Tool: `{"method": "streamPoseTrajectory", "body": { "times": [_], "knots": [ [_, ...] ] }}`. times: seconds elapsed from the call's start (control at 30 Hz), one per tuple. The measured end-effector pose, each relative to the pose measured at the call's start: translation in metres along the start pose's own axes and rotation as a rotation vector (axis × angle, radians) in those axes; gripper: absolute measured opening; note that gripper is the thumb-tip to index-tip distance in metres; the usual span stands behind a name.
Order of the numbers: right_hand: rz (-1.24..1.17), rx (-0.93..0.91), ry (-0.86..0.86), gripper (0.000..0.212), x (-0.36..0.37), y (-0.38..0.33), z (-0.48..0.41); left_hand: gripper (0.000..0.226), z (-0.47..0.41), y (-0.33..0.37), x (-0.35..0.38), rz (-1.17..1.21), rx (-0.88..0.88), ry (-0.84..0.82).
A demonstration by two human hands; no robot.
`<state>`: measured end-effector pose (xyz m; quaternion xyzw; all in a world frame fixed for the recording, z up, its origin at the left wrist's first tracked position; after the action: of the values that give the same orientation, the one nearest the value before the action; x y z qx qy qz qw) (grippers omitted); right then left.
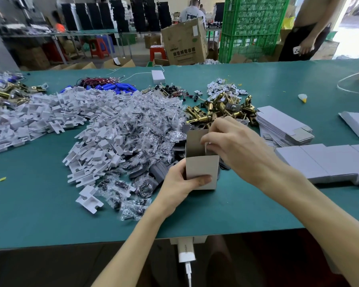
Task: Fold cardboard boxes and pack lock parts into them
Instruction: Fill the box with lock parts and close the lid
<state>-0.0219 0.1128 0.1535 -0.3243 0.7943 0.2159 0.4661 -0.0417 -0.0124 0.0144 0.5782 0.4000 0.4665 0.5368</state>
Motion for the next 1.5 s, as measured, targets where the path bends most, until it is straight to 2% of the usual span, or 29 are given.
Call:
{"method": "streamPoseTrajectory", "body": {
  "times": [0.03,0.27,0.57,0.67,0.8,1.0,1.2,1.37,1.5],
  "knots": [
    [0.012,-0.021,-0.012,0.009,0.001,-0.001,0.001,0.039,0.000,0.000,0.000,0.002,-0.001,-0.001],
    [0.101,0.021,-0.121,0.034,0.006,0.001,0.008,0.038,-0.001,-0.001,-0.001,-0.001,-0.003,-0.005],
    [0.182,0.120,-0.253,0.040,0.006,0.001,0.011,0.038,0.000,-0.001,0.000,-0.015,-0.015,-0.006],
    [0.165,0.119,-0.244,0.033,0.006,0.001,0.011,0.038,0.000,-0.001,0.000,-0.008,-0.015,-0.004],
    [0.112,0.168,-0.365,0.025,0.016,0.006,0.015,0.039,0.000,-0.001,0.001,0.005,-0.012,-0.015],
    [0.105,0.170,-0.350,0.014,0.020,0.006,0.013,0.040,0.000,-0.001,0.000,0.013,-0.014,-0.020],
    [0.093,0.190,-0.477,0.027,0.029,0.002,0.014,0.040,0.000,-0.002,0.001,0.013,-0.011,-0.021],
    [0.076,0.198,-0.511,0.027,0.031,0.002,0.008,0.038,0.000,-0.002,0.001,0.020,-0.006,-0.033],
    [0.045,0.225,-0.616,0.025,0.043,0.001,0.009,0.037,0.002,-0.001,0.002,0.015,-0.004,-0.041]
  ]
}}
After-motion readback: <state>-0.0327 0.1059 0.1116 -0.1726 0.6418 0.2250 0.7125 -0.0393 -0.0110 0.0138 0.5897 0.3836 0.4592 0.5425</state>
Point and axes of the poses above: each hand's wrist, its own z-axis away from the middle knuckle, its own x-axis out of the palm, y = z × x, the point moved 6 cm from there along -z, towards the middle knuckle, and after that the axes turned 9 degrees about -x, right-handed, at the moved point
